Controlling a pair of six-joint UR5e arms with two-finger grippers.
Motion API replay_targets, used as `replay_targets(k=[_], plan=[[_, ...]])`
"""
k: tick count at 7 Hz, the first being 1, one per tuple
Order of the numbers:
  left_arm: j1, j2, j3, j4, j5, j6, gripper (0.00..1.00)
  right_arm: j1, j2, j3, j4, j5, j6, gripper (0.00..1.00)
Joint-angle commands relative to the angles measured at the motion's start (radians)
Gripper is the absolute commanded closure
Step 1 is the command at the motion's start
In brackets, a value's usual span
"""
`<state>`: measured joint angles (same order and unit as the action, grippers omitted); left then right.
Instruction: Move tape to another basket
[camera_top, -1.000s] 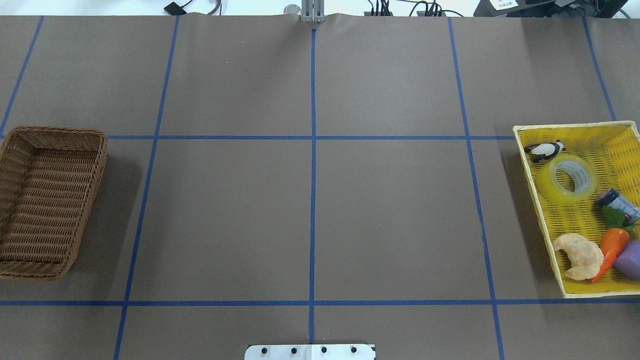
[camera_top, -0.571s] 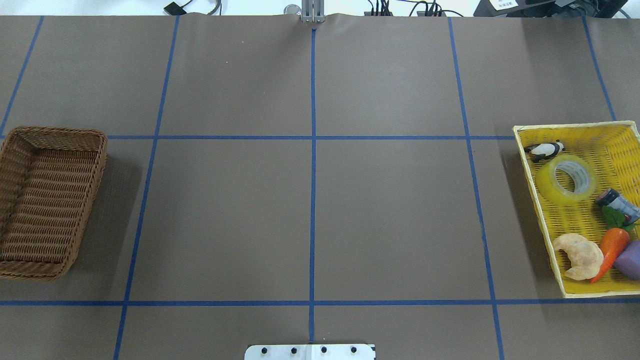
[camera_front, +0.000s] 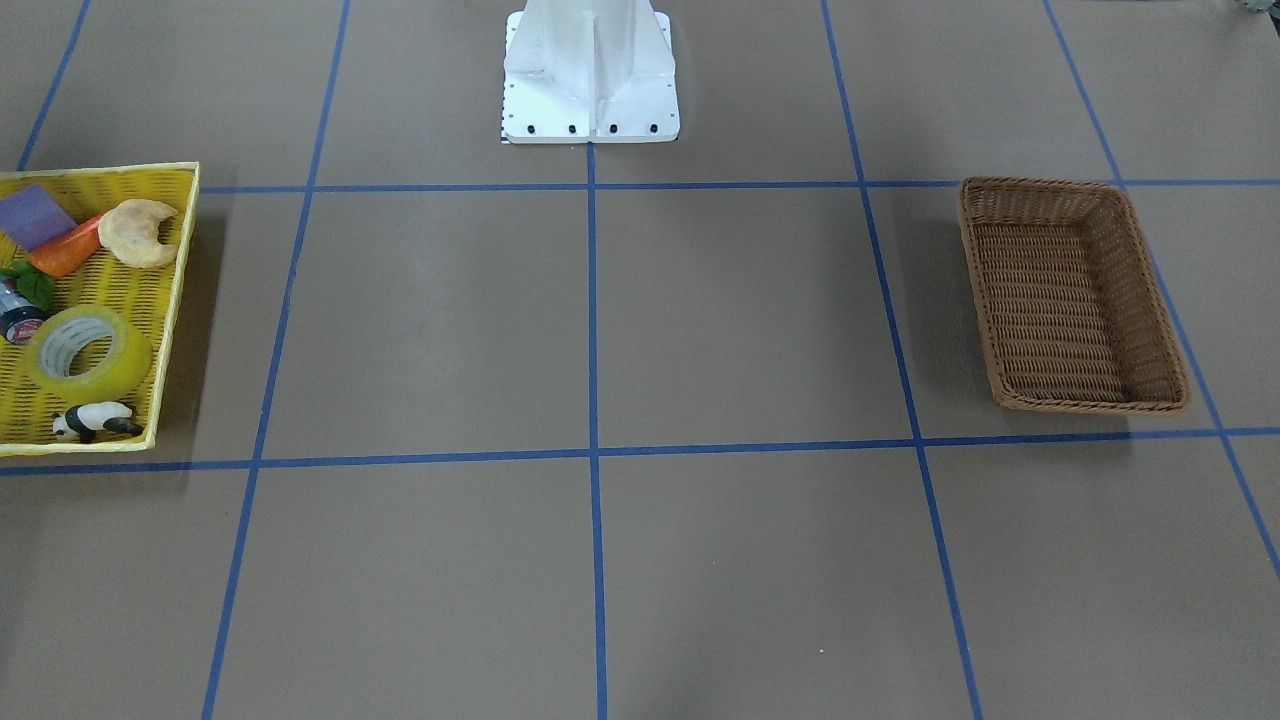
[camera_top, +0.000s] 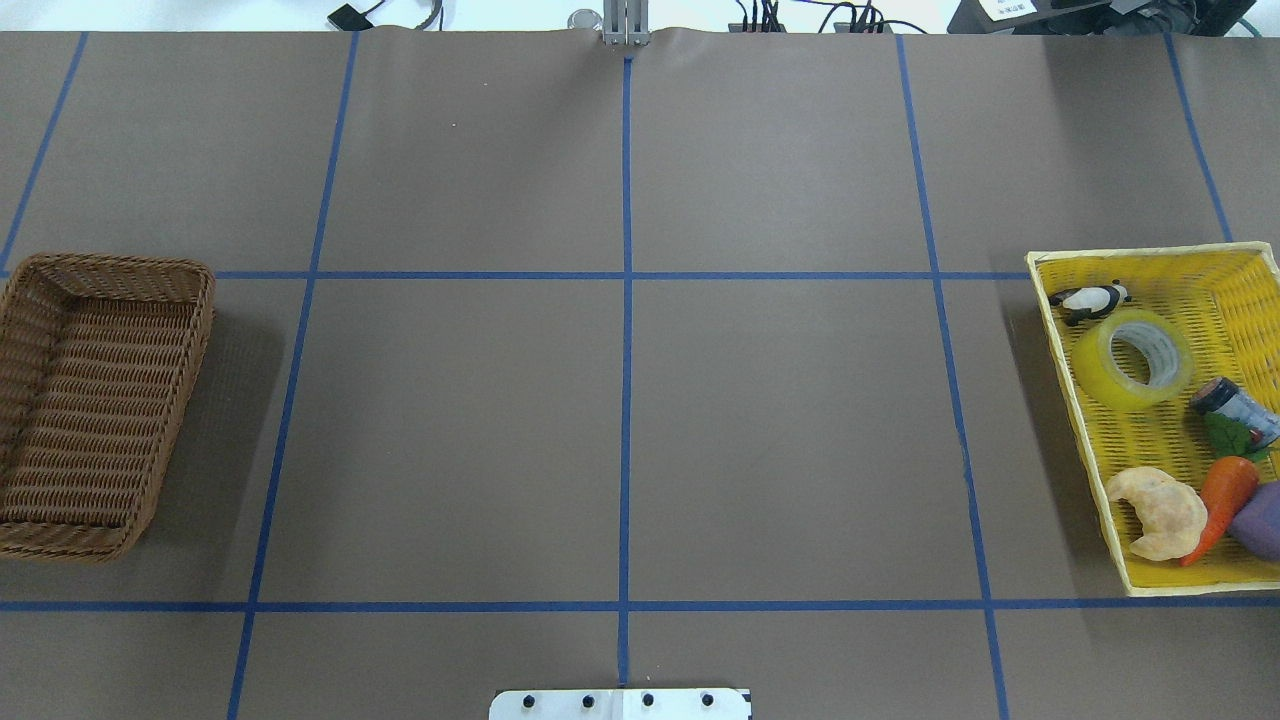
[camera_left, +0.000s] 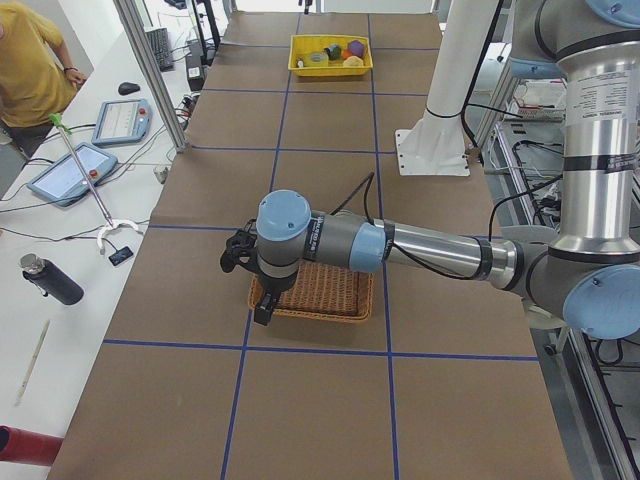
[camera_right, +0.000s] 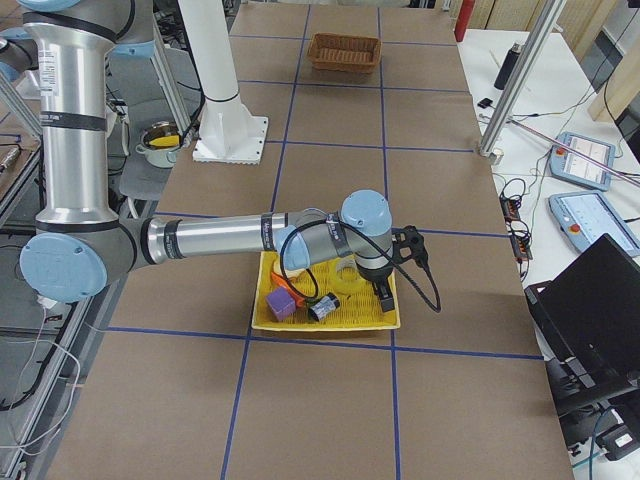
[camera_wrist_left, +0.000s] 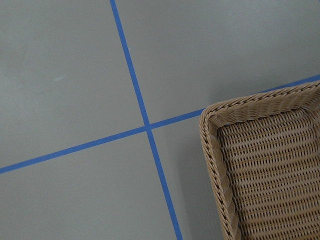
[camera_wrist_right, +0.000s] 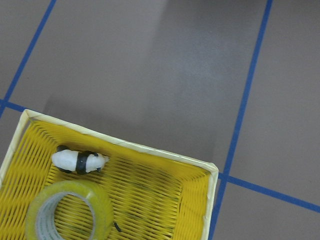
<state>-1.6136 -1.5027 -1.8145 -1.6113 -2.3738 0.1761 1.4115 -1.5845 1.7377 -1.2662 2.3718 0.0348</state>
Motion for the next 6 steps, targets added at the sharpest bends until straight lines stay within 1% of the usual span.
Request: replay_targets(k=[1, 2, 5, 6], plan=[[0.0, -0.001, 0.0, -0.009, -0.001, -0.001, 0.02, -0.154, 0.031, 0.003, 0.01, -0.116, 0.112, 0.0], [0.0, -0.002, -0.002, -0.009, -0.001, -0.001, 0.02, -0.201, 0.028, -0.009, 0.011, -0.184, 0.129, 0.0], [0.0, -0.001, -0.002, -0.042, -0.004, -0.001, 0.02, -0.264, 0.023, -0.047, 0.011, -0.194, 0.119, 0.01], [0.0, -0.001, -0.002, -0.042, -0.004, -0.001, 0.02, -0.272, 0.017, -0.056, 0.01, -0.194, 0.117, 0.05]])
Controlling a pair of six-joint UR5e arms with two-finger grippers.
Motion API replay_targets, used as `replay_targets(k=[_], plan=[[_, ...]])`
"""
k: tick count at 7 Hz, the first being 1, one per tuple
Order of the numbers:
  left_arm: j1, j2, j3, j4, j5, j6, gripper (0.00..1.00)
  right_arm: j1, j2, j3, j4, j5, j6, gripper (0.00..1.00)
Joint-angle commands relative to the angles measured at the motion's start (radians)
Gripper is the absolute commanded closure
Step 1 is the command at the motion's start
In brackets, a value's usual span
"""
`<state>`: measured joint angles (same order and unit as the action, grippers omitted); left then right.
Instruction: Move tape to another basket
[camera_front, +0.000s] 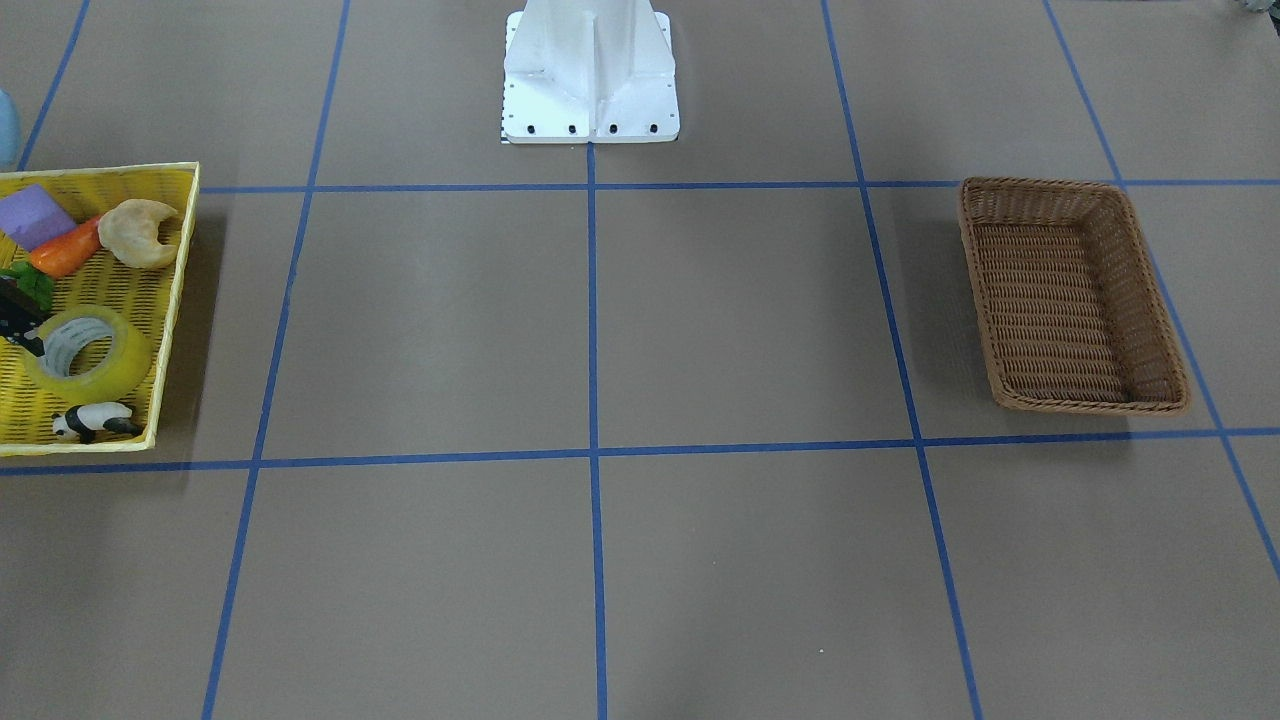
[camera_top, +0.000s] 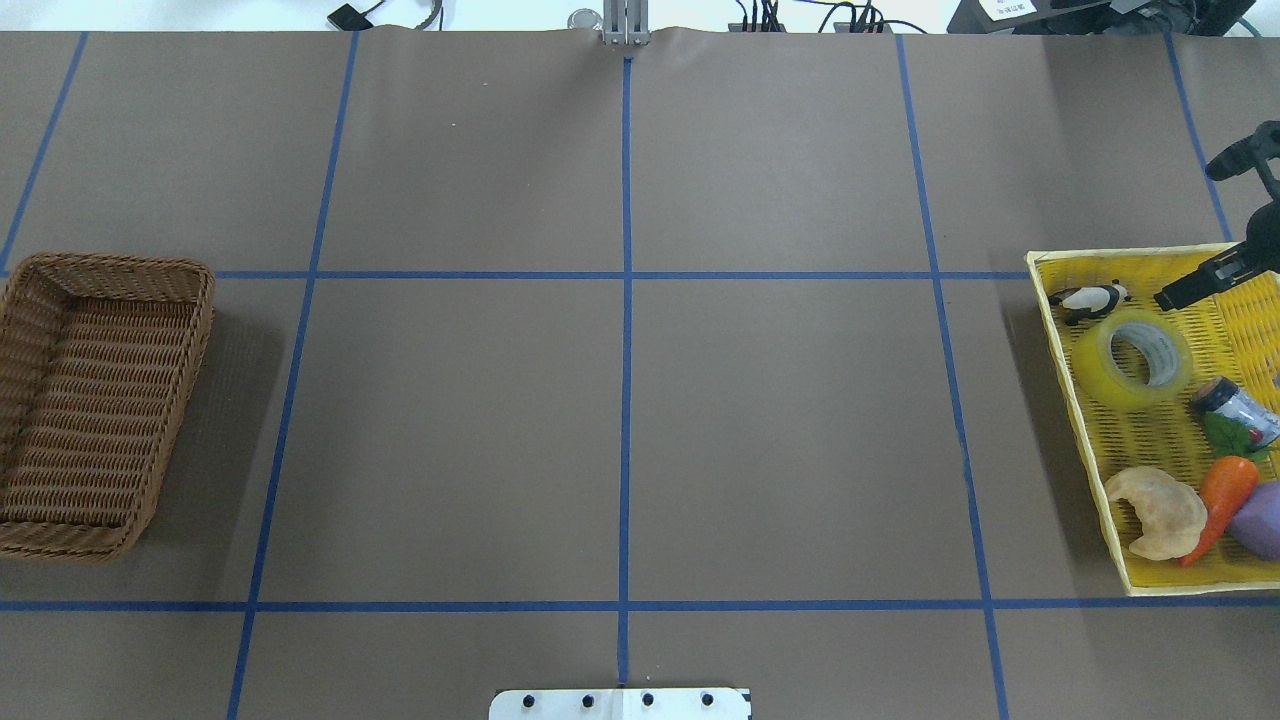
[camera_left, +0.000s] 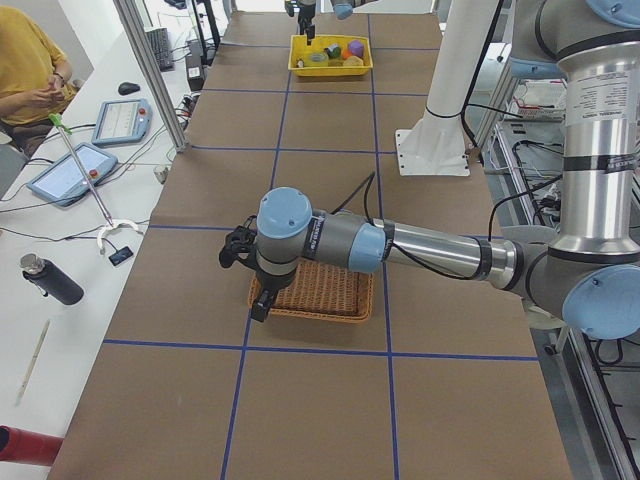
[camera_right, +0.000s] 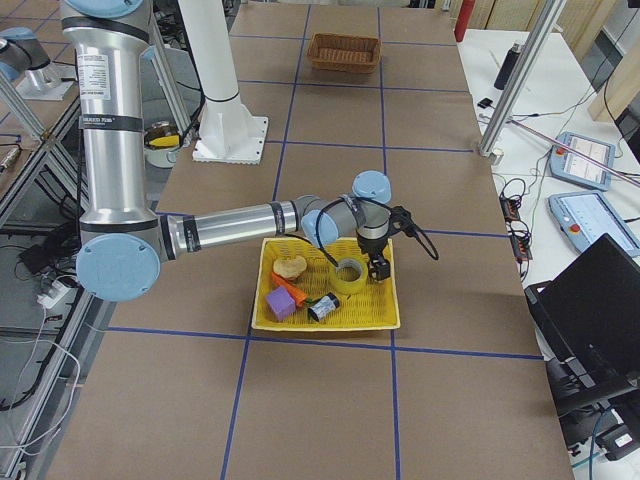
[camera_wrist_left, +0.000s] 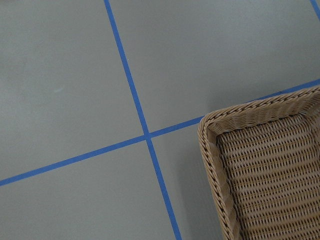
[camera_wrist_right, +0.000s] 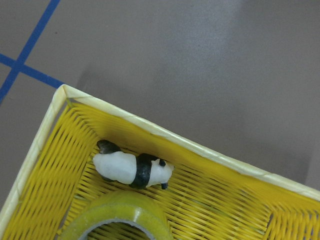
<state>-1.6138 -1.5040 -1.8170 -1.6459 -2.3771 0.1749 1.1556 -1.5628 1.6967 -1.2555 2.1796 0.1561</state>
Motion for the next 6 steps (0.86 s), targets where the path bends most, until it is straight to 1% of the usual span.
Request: replay_targets(k=[1, 4, 5, 6], plan=[[0.0, 0.001, -0.001, -0.011, -0.001, 0.0, 0.02, -0.017, 0.0, -0.044, 0.011, 0.005, -0.006, 0.13], [0.0, 0.002, 0.001, -0.017, -0.001, 0.0, 0.02, -0.048, -0.005, -0.078, 0.014, 0.005, -0.03, 0.17], [0.0, 0.002, 0.001, -0.017, -0.001, 0.0, 0.02, -0.065, -0.006, -0.089, 0.014, 0.003, -0.033, 0.21], [0.0, 0.002, -0.001, -0.017, -0.002, 0.0, 0.02, -0.071, -0.006, -0.106, 0.014, 0.002, -0.056, 0.42]])
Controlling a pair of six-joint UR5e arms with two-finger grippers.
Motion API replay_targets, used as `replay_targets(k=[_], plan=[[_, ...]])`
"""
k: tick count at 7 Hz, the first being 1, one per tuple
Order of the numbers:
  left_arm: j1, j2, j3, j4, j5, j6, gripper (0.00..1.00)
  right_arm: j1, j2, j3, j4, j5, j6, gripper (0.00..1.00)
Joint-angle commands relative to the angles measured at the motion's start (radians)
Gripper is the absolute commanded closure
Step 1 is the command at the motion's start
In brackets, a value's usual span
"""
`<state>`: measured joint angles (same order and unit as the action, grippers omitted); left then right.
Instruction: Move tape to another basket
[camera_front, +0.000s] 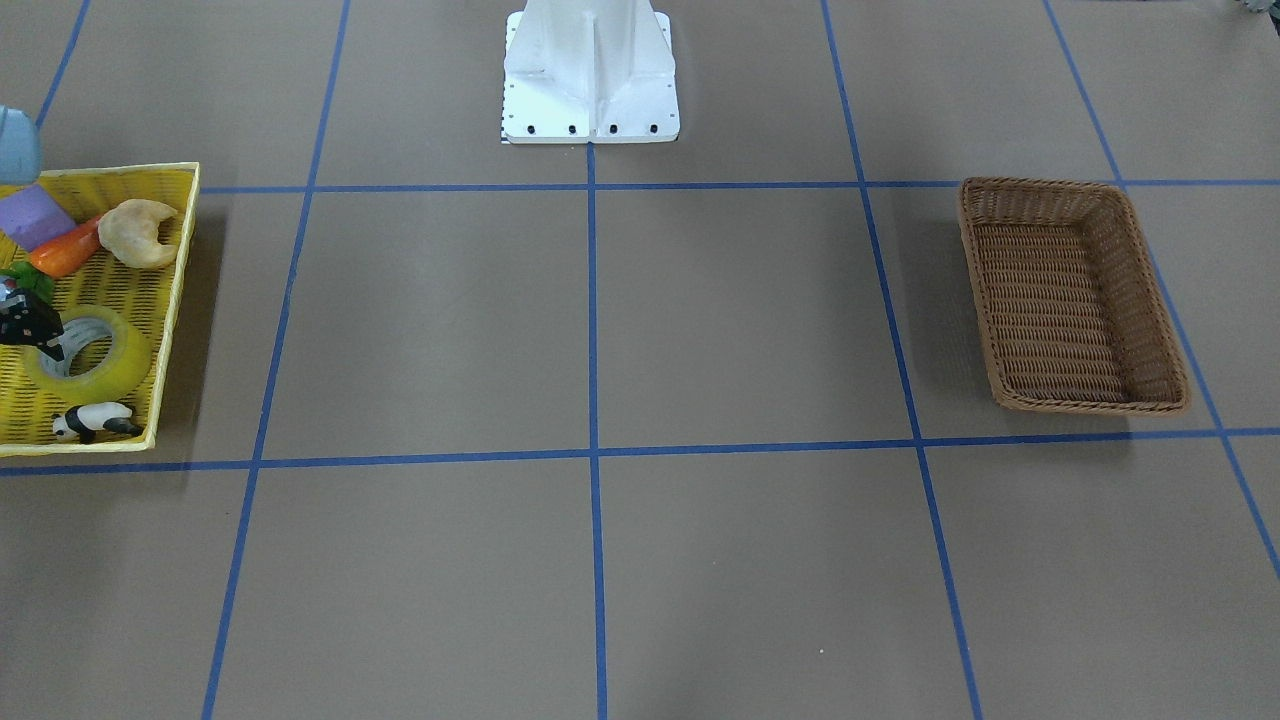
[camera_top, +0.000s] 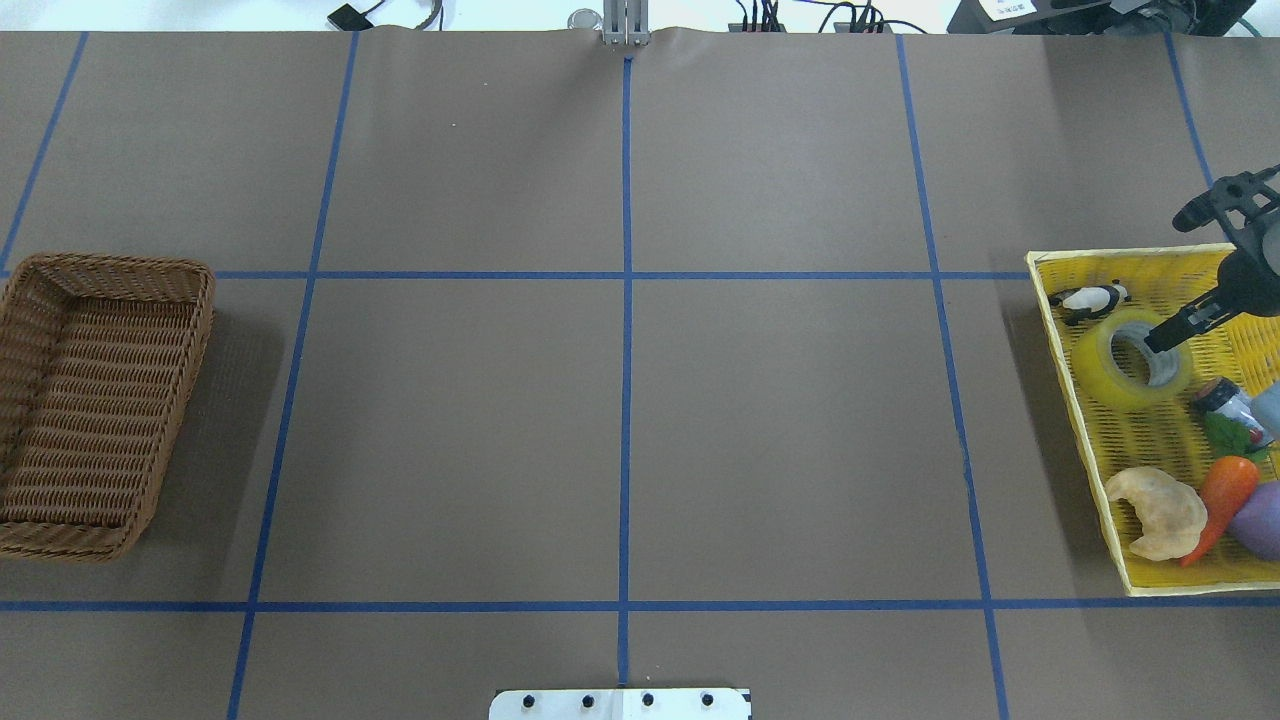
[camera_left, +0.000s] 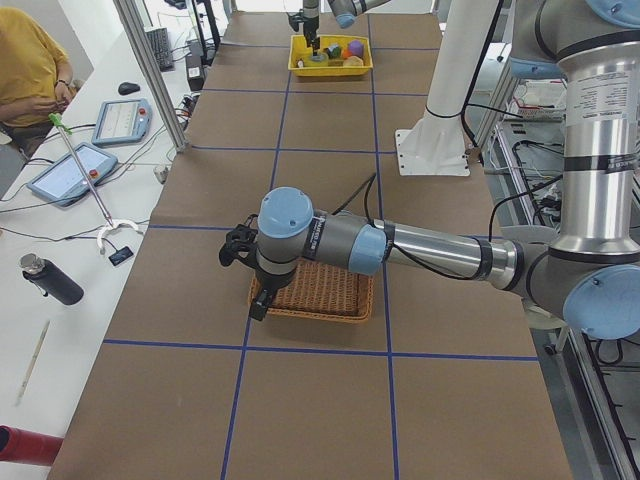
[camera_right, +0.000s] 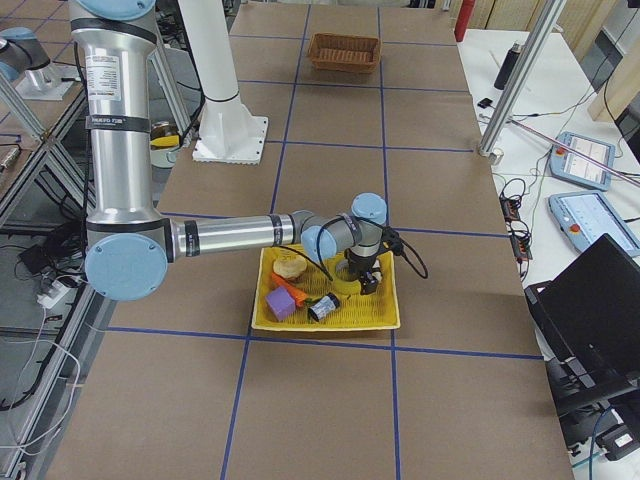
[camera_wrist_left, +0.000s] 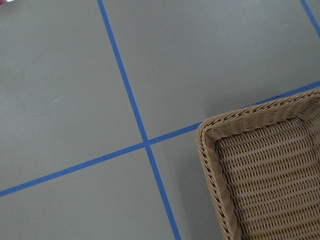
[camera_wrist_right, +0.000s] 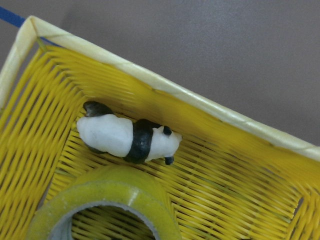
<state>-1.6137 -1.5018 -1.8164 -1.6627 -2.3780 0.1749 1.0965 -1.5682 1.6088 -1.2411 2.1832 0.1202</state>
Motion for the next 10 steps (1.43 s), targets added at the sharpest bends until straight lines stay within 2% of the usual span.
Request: replay_targets(k=[1, 2, 3, 5, 8, 10], plan=[[0.0, 0.002, -0.001, -0.006, -0.001, 0.0, 0.02, -0.013, 0.001, -0.023, 0.0, -0.002, -0.048, 0.67], [0.0, 0.009, 0.0, -0.041, 0.0, 0.0, 0.02, -0.02, 0.001, -0.036, 0.002, -0.003, -0.066, 0.89], [0.0, 0.009, 0.006, -0.051, 0.0, -0.002, 0.02, -0.02, 0.001, -0.035, 0.002, -0.003, -0.092, 1.0], [0.0, 0.012, 0.005, -0.051, 0.0, 0.0, 0.02, -0.006, 0.007, 0.003, -0.001, 0.016, -0.094, 1.0], [-0.002, 0.014, 0.0, -0.052, -0.003, 0.003, 0.02, 0.164, 0.031, 0.103, -0.02, 0.177, -0.076, 1.0], [0.0, 0.003, -0.017, -0.054, -0.004, 0.002, 0.02, 0.192, 0.107, 0.105, -0.018, 0.207, -0.004, 1.0]])
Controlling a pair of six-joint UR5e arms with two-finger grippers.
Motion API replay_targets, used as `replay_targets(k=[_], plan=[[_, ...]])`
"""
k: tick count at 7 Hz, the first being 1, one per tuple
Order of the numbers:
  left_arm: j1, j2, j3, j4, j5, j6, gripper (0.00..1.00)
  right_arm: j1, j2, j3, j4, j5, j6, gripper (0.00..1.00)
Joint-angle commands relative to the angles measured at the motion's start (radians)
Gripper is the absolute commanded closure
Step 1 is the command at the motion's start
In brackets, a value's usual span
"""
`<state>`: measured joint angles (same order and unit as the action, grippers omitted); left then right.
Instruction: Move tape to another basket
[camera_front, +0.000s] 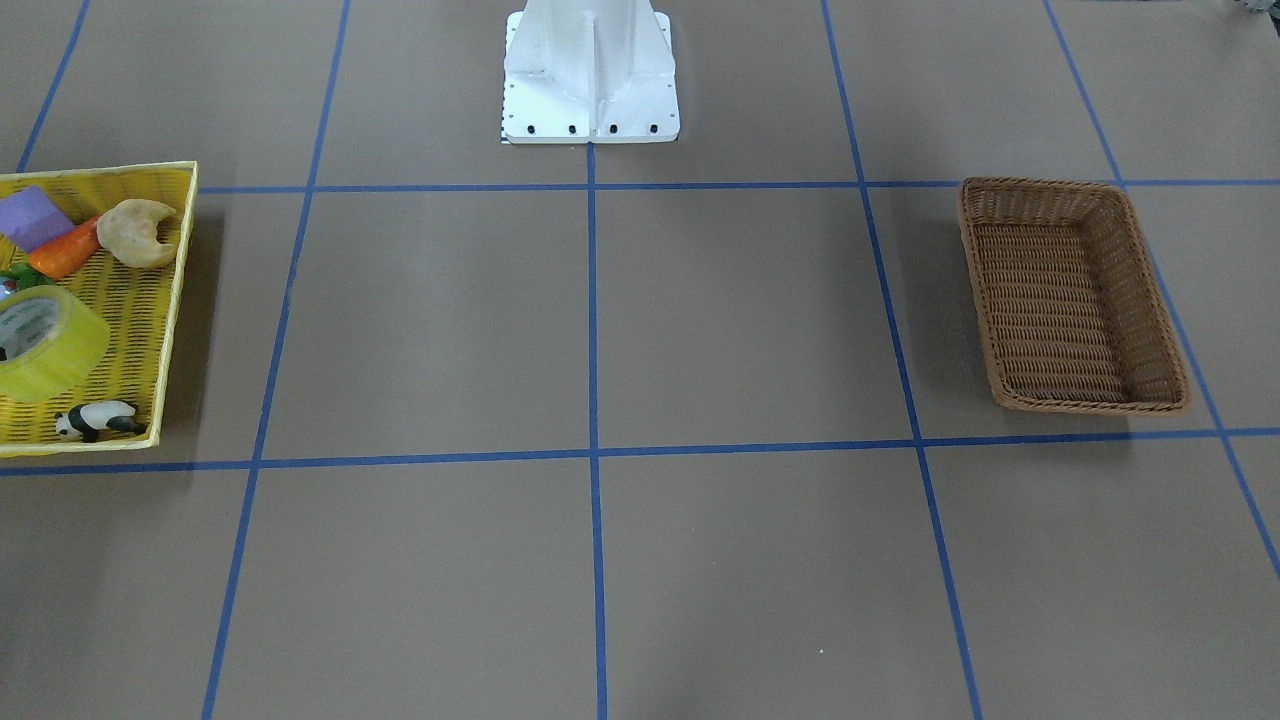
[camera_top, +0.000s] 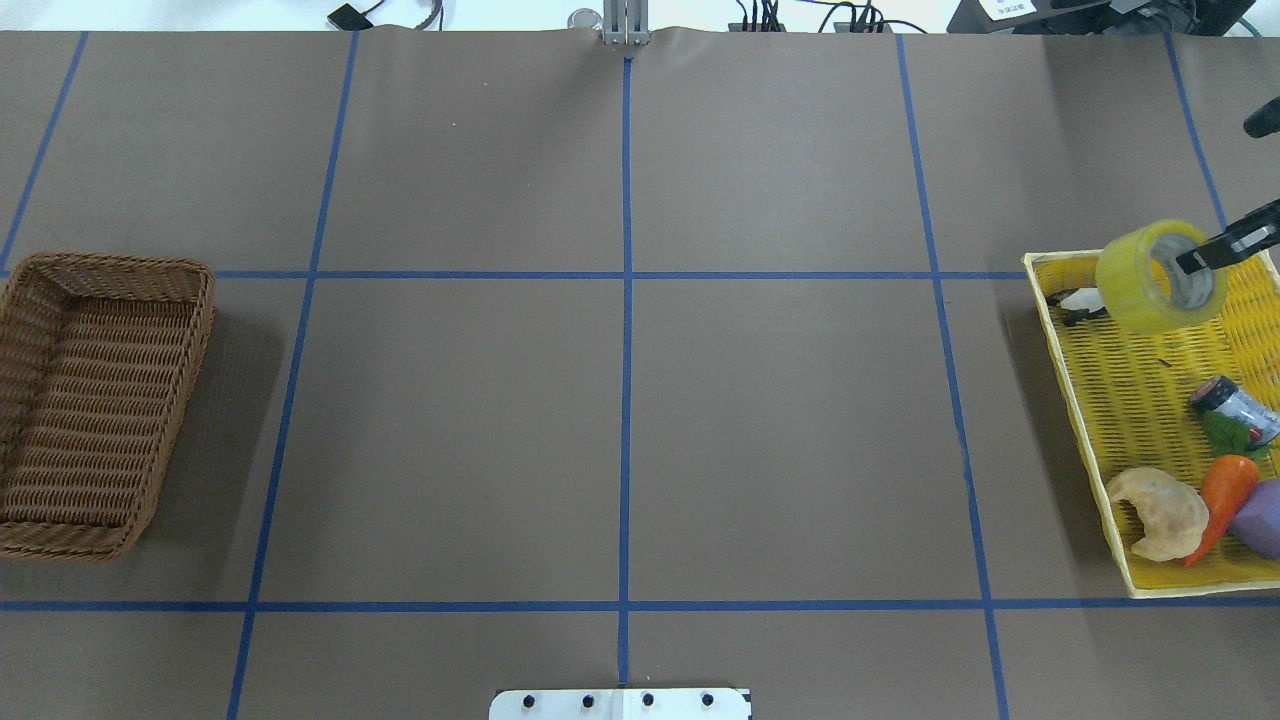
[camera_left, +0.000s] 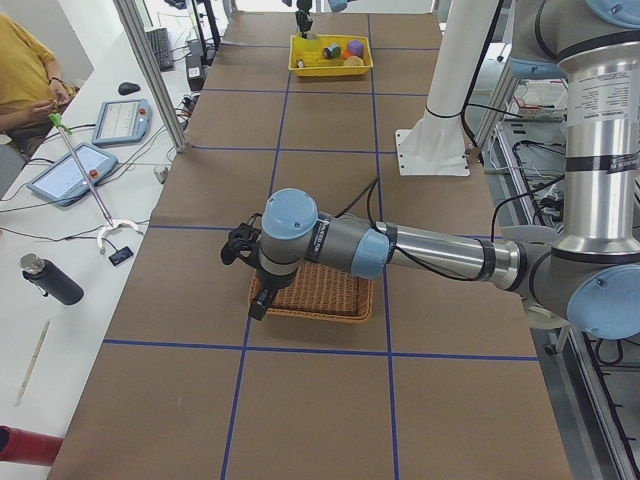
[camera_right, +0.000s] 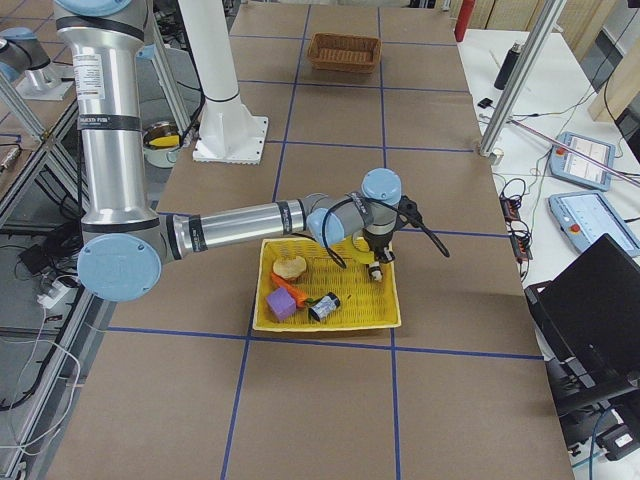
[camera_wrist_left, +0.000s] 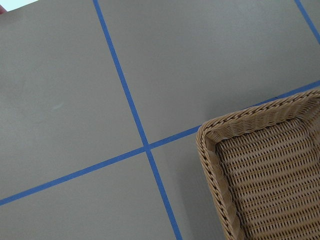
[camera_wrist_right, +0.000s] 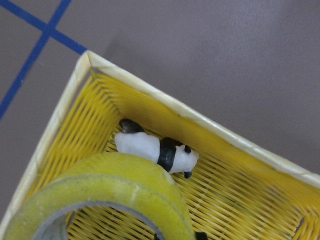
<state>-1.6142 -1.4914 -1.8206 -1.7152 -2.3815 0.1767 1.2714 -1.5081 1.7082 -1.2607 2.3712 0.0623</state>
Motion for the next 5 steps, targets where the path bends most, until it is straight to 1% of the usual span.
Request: replay_targets(k=[1, 2, 3, 4, 5], plan=[[0.0, -0.009, -0.04, -0.001, -0.002, 0.0, 0.02, 0.016, 0.112, 0.01, 0.004, 0.019, 0.174, 1.0], [0.0, -0.009, -0.058, -0.027, -0.002, 0.0, 0.02, -0.006, 0.173, 0.011, 0.013, 0.02, 0.289, 1.0], [0.002, -0.012, -0.063, -0.109, -0.002, -0.047, 0.02, -0.044, 0.215, 0.027, 0.017, 0.013, 0.38, 1.0], [0.034, -0.045, -0.06, -0.218, -0.002, -0.201, 0.02, -0.07, 0.257, 0.04, 0.017, 0.007, 0.458, 1.0], [0.09, -0.082, -0.065, -0.28, -0.008, -0.32, 0.02, -0.102, 0.299, 0.054, 0.017, -0.015, 0.531, 1.0]])
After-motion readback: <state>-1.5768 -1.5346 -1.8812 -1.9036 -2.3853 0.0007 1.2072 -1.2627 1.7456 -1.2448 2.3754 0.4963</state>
